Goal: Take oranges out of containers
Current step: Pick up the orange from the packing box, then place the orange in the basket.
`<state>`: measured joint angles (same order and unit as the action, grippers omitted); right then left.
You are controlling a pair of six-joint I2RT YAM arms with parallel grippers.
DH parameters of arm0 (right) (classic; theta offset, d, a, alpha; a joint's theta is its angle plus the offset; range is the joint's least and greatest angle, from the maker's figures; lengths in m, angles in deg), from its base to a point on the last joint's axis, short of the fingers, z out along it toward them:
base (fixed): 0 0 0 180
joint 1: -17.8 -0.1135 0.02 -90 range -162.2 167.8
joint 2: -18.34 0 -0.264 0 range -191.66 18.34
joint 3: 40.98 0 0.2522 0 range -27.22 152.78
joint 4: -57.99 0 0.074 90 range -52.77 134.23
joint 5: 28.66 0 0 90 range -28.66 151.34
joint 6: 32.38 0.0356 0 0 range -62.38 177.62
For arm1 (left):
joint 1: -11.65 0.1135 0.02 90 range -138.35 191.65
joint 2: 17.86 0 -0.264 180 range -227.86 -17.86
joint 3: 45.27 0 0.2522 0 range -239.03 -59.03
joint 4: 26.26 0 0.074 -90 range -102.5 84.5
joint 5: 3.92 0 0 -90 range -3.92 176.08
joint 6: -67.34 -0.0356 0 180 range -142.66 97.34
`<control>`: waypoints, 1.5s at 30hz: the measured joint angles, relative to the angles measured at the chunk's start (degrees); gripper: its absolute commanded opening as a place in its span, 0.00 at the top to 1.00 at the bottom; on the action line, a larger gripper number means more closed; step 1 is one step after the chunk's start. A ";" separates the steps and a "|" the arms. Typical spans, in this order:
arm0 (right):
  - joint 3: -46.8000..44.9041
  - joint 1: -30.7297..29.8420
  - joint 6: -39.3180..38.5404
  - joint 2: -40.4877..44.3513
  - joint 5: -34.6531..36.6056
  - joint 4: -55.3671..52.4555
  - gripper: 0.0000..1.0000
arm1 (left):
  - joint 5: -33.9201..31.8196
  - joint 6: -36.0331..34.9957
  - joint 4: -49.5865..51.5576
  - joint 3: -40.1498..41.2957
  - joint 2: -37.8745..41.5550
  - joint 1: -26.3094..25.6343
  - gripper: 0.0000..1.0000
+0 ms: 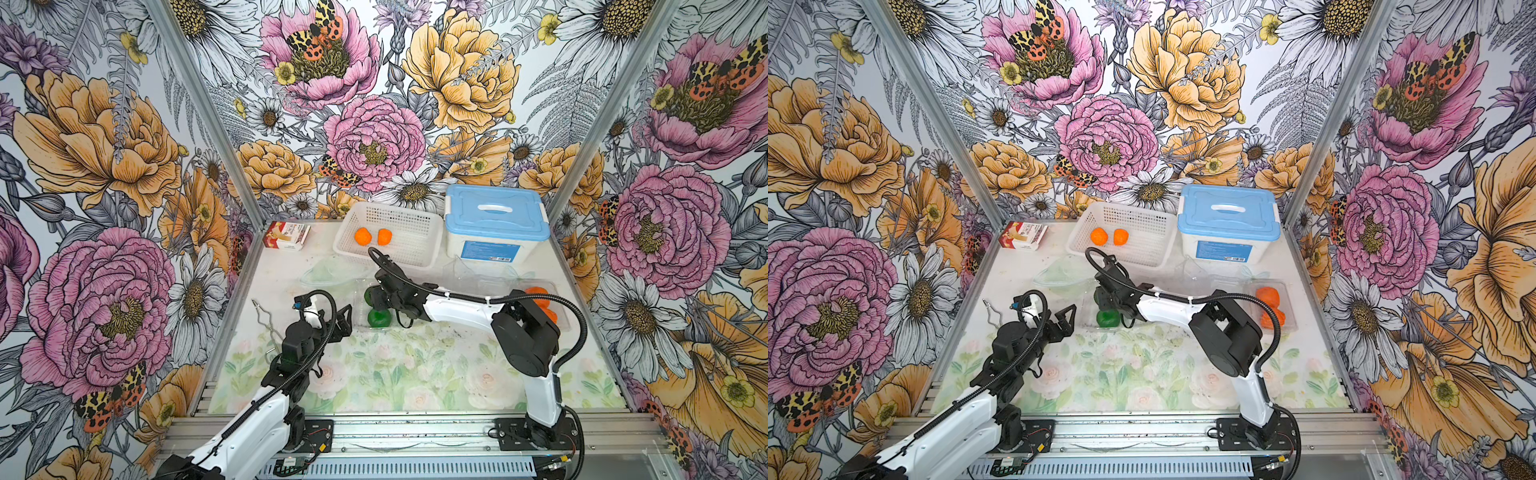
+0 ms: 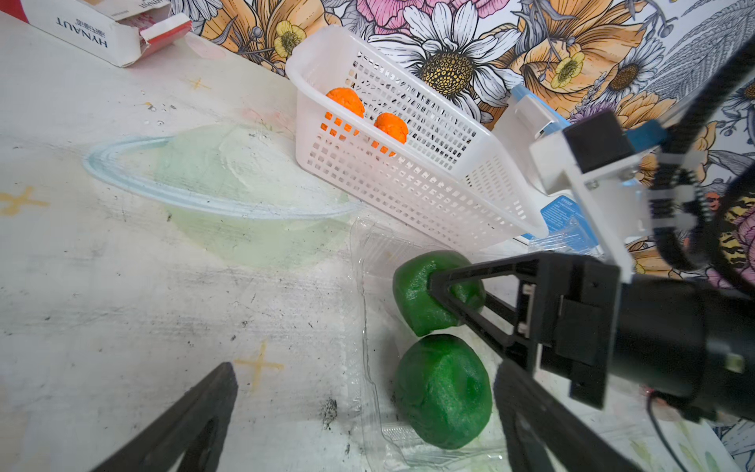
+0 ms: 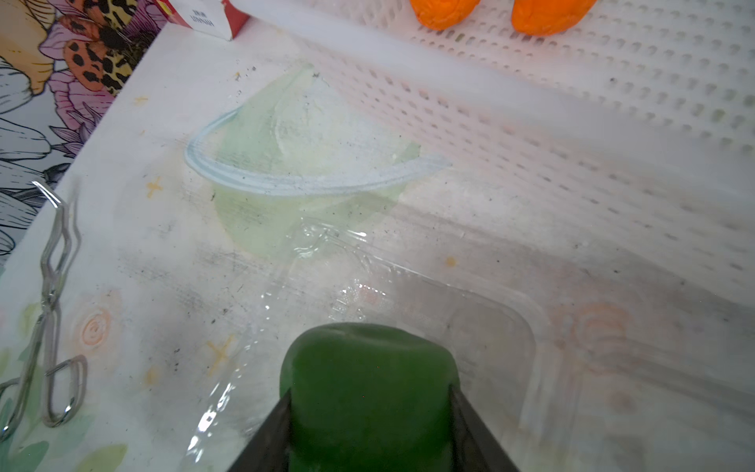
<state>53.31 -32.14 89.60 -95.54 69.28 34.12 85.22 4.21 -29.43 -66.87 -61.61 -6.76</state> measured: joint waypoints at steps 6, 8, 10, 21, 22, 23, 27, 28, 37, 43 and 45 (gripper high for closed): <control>-0.90 0.00 -2.29 5.29 2.16 0.09 0.46 | 0.00 -0.02 -0.02 0.00 -0.26 0.00 0.01; -0.94 0.31 -3.02 6.32 2.78 0.09 0.45 | -0.02 -0.02 -0.02 0.00 -0.26 0.00 0.01; -1.16 0.94 -3.45 7.10 3.10 0.13 0.45 | 0.00 -0.02 -0.02 0.00 -0.26 0.00 0.01; -1.51 8.04 -6.47 9.31 5.40 0.09 0.44 | -0.02 -0.02 -0.09 0.00 -1.09 0.00 0.01; -1.38 8.63 -6.82 9.31 5.40 0.02 0.44 | -0.02 -0.02 -0.20 0.00 -1.18 0.00 0.01; -1.14 9.27 -7.17 9.31 5.42 -0.02 0.44 | -0.02 -0.02 -0.39 0.00 -1.33 0.00 0.01; 1.38 11.41 -7.93 9.07 5.55 0.02 0.44 | -0.02 -0.02 -0.57 0.00 -1.79 0.00 0.01; 2.34 11.98 -8.11 8.83 5.57 0.07 0.44 | 0.00 -0.02 -0.68 0.00 -1.95 0.00 0.01; 7.48 16.61 -8.13 3.69 3.82 0.70 0.34 | 0.00 -0.02 -2.05 0.00 -3.91 -0.09 0.01; 7.28 17.66 -9.07 2.78 3.17 0.55 0.23 | 0.00 -0.02 -2.64 0.00 -5.27 -0.09 0.01; 6.45 17.59 -9.20 3.30 3.17 0.70 0.23 | 0.00 -0.02 -2.67 0.00 -5.77 -0.09 0.01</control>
<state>59.76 -14.54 80.40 -92.24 72.45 34.82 85.22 4.19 -32.09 -66.87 -67.38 -6.85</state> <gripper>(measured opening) 0.771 0.988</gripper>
